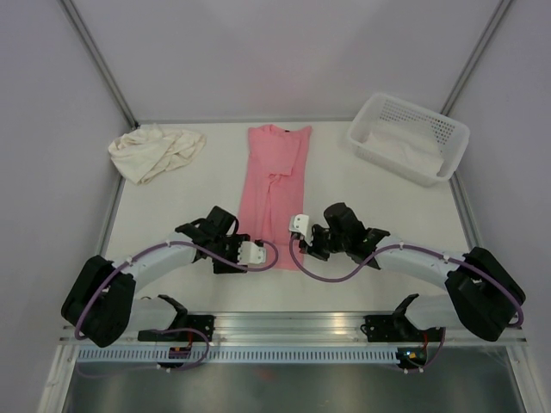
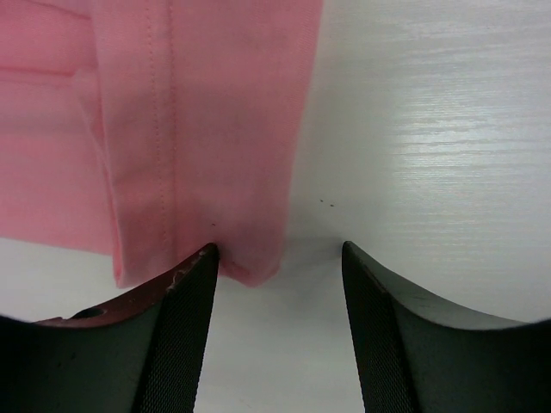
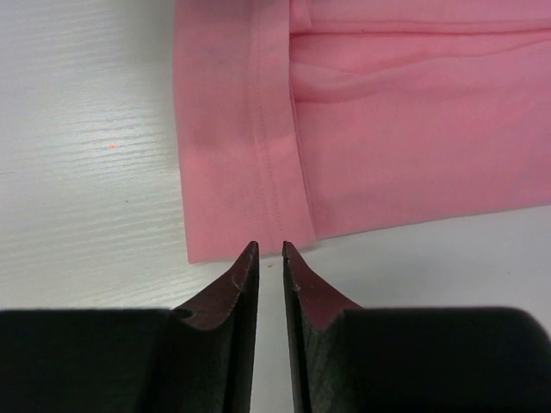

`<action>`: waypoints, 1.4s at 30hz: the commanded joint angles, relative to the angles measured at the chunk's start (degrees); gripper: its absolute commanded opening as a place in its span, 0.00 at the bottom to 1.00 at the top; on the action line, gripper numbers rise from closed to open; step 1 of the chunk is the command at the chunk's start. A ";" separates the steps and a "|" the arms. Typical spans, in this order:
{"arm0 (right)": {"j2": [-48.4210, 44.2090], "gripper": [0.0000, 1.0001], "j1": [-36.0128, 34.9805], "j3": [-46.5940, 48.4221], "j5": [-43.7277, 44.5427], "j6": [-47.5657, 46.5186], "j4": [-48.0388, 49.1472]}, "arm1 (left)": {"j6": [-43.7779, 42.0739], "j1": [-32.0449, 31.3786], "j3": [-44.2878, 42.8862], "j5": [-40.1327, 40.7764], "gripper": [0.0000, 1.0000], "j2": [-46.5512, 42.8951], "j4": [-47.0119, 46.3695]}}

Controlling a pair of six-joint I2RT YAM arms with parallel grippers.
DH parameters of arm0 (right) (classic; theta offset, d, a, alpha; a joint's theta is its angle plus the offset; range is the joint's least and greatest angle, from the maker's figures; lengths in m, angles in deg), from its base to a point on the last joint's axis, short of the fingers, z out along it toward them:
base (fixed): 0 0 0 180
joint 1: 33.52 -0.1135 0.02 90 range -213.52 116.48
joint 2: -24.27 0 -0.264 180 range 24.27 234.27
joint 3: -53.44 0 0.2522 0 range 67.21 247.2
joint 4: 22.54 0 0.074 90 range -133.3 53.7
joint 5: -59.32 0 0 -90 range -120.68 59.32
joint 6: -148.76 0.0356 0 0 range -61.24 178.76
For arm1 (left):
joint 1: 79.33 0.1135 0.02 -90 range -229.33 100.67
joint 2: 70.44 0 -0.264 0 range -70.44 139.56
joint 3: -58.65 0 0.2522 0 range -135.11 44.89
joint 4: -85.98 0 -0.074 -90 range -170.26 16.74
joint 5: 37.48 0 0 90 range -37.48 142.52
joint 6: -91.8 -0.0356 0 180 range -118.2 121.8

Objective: Roll the t-shirts
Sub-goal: Roll the tshirt

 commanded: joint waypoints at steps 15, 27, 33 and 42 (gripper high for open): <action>5.02 0.45 -8.14 1.71 2.69 -26.22 -9.92 | -0.35 -0.40 3.45 4.16 0.36 0.05 -8.97; 8.10 0.50 -12.01 2.15 7.09 -22.79 -2.01 | 1.67 -0.40 1.08 4.07 0.30 0.05 -7.13; 11.61 0.48 -12.63 4.43 9.37 -23.49 -3.94 | 2.46 -0.40 0.20 5.03 0.35 0.22 -6.69; 11.18 0.07 -12.63 4.87 10.34 -24.28 -7.37 | 2.37 0.04 1.08 7.06 0.62 -6.27 -5.46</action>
